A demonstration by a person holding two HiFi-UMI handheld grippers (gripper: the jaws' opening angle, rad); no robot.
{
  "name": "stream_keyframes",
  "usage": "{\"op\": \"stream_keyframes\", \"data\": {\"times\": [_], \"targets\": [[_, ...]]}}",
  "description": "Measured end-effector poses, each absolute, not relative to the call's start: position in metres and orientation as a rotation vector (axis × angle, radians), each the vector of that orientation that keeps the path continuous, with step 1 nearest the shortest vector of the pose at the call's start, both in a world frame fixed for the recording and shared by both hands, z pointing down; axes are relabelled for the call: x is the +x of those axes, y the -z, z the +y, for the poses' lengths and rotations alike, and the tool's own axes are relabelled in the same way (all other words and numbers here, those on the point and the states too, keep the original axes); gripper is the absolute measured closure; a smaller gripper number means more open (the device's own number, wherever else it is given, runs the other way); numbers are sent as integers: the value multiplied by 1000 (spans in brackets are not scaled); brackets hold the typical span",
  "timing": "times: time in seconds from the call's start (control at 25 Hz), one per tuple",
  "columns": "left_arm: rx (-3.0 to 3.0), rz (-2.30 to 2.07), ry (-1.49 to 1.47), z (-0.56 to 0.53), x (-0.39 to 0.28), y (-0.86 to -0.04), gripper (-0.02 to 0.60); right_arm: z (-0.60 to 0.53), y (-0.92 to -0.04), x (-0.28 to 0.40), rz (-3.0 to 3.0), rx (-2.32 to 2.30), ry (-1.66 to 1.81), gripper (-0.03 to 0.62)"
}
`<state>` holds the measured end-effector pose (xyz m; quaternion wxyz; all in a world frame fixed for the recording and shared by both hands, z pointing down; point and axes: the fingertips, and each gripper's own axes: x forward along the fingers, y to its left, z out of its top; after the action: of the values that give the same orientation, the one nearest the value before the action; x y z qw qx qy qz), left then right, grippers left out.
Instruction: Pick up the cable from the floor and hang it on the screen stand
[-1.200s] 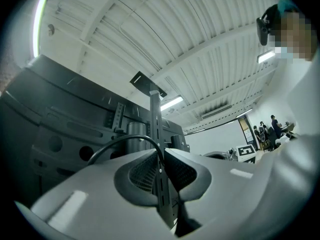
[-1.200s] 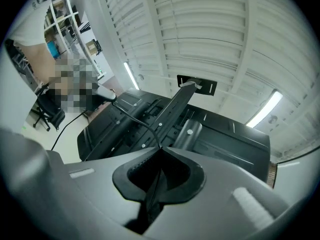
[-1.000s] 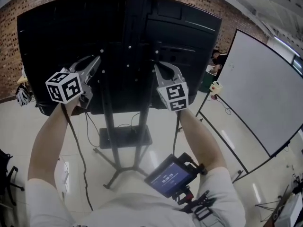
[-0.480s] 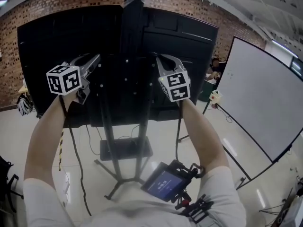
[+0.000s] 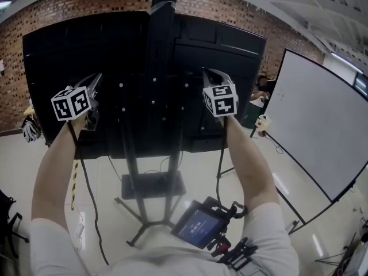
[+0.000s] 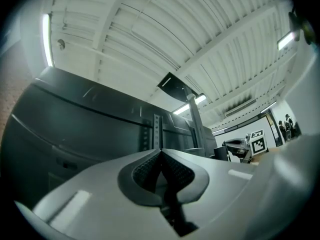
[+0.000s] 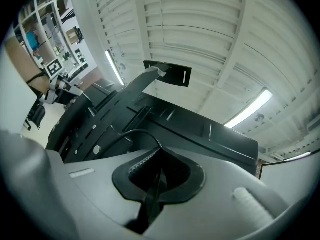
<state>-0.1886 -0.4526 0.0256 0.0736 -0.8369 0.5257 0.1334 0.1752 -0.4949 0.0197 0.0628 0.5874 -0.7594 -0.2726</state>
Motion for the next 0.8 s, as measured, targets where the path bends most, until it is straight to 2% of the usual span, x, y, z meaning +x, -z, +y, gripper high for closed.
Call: {"op": "stream_keyframes", "data": {"times": [0.44, 0.8], "targets": [[-2507, 1460, -453, -434, -164, -14, 580, -495, 2, 144, -2231, 1670, 939, 572], [-2538, 1317, -451, -407, -134, -10, 580, -518, -11, 137, -2089, 1631, 870, 572]]}}
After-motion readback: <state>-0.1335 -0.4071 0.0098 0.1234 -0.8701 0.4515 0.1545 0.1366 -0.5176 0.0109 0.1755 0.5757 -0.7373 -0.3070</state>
